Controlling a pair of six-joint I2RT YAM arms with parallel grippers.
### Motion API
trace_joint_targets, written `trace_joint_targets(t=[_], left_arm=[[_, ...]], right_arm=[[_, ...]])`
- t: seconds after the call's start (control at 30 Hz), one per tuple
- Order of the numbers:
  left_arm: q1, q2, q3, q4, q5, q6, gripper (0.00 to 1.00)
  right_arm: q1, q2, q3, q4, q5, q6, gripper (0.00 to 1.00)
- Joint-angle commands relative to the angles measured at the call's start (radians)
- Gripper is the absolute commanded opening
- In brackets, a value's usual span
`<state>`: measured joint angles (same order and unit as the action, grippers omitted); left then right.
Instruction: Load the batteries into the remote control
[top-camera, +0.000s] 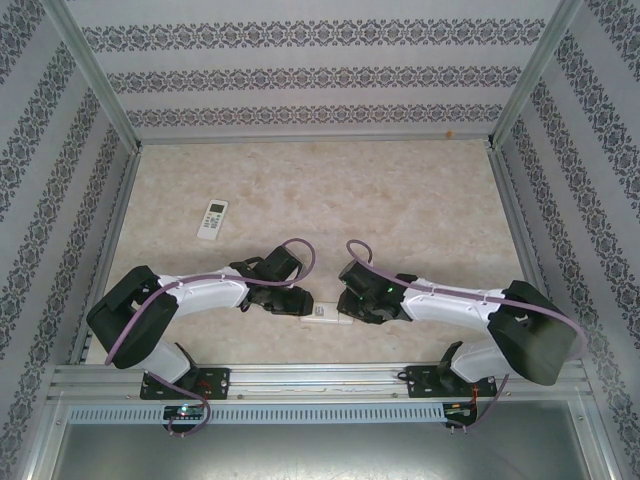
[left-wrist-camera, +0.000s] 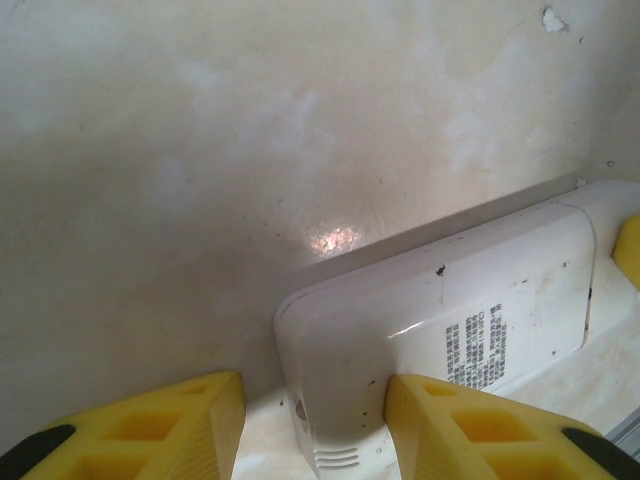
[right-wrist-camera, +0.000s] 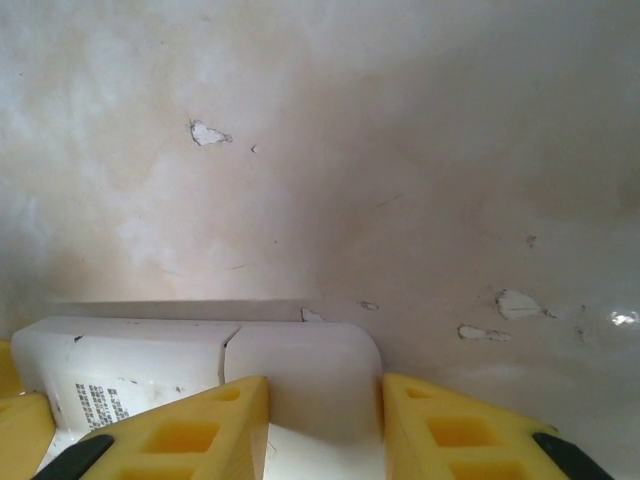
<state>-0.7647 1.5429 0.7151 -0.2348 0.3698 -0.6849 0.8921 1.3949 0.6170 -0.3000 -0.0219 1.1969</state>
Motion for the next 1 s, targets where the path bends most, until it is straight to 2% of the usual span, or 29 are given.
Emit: trace_joint_targets(t=[0.0,0.2,0.33,0.47,0.53,0.63,0.7,0.77,0.8,0.87,0.9,0.97], left_arm=[[-0.015,0.08,-0.014,0.072,-0.074,0.004,0.44],[-0.015,0.078,-0.02,0.096,-0.048,0.008,0.44],[-0.016,0.099,-0.02,0.153,0.0,-0.014,0.44],[-0.018,0.108,-0.019,0.2,0.008,-0.038,0.45],[-0.018,0.087,-0.025,0.197,-0.026,-0.051,0.49],[-0.008,-0.003,-0.06,0.182,-0.108,-0.084,0.66],[0.004,-0.093,-0.082,0.159,-0.151,-0.105,0.77],[0.018,-0.188,-0.096,0.114,-0.193,-0.118,0.85],[0.026,-0.241,-0.099,0.084,-0.221,-0.126,0.89],[0.048,-0.338,-0.107,0.024,-0.269,-0.144,0.94],[0.065,-0.389,-0.114,-0.001,-0.284,-0.158,0.95],[0.107,-0.477,-0.134,-0.035,-0.285,-0.191,0.97]], right_arm=[[-0.01,0.115,-0.039,-0.085,0.05,0.037,0.29],[0.045,0.164,-0.004,0.087,-0.071,0.142,0.23],[0.091,0.141,0.045,0.183,-0.102,0.222,0.18],[0.157,0.102,0.077,0.198,-0.051,0.285,0.23],[0.163,0.061,0.088,0.104,0.01,0.248,0.3],[0.156,-0.056,0.092,-0.062,0.185,0.08,0.4],[0.151,-0.138,0.094,-0.115,0.293,-0.121,0.52],[0.144,-0.193,0.108,-0.12,0.336,-0.366,0.66],[0.141,-0.212,0.122,-0.121,0.343,-0.491,0.75],[0.14,-0.227,0.136,-0.076,0.282,-0.756,0.85],[0.14,-0.225,0.136,-0.054,0.233,-0.884,0.89],[0.142,-0.194,0.142,-0.051,0.148,-1.071,0.9]])
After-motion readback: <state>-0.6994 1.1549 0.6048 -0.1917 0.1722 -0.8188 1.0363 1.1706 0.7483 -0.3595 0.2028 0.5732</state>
